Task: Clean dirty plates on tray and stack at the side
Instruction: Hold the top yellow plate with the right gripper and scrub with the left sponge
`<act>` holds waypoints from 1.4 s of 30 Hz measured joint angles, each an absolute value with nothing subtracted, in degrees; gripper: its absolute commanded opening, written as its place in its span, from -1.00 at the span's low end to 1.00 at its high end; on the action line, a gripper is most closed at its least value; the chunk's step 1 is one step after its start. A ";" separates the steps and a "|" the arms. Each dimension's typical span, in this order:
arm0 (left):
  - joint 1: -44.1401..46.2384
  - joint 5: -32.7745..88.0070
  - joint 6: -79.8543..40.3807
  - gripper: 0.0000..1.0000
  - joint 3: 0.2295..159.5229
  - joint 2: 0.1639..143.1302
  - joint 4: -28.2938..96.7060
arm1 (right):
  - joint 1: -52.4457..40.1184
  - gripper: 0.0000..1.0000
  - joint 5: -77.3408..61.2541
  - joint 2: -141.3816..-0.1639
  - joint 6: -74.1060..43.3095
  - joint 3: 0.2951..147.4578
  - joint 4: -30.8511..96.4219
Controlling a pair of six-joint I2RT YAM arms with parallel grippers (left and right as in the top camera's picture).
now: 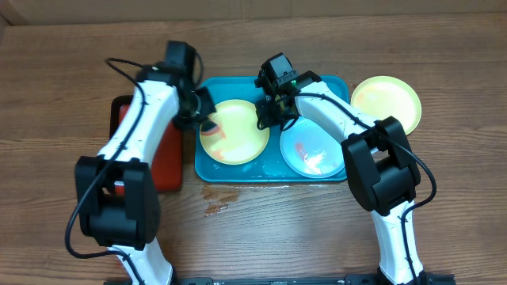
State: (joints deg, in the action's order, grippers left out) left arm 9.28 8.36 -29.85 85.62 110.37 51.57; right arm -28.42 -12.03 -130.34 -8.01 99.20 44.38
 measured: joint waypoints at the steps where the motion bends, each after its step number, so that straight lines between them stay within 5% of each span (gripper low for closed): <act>1: 10.02 8.86 -29.89 -0.92 84.38 110.37 49.65 | -28.42 -0.93 -12.10 -130.32 -9.06 99.20 44.73; 18: 16.03 10.76 -34.63 -0.92 76.18 113.67 31.53 | -28.53 -0.93 -11.53 -129.95 -22.59 99.20 47.66; 35: 15.99 -11.00 -23.94 -0.92 82.11 115.48 44.60 | -28.60 -0.92 -11.16 -129.91 -23.27 99.20 47.64; 42: 15.70 -4.12 -23.33 -0.92 90.26 115.55 44.12 | -28.60 -0.92 -11.16 -129.91 -23.33 99.18 47.66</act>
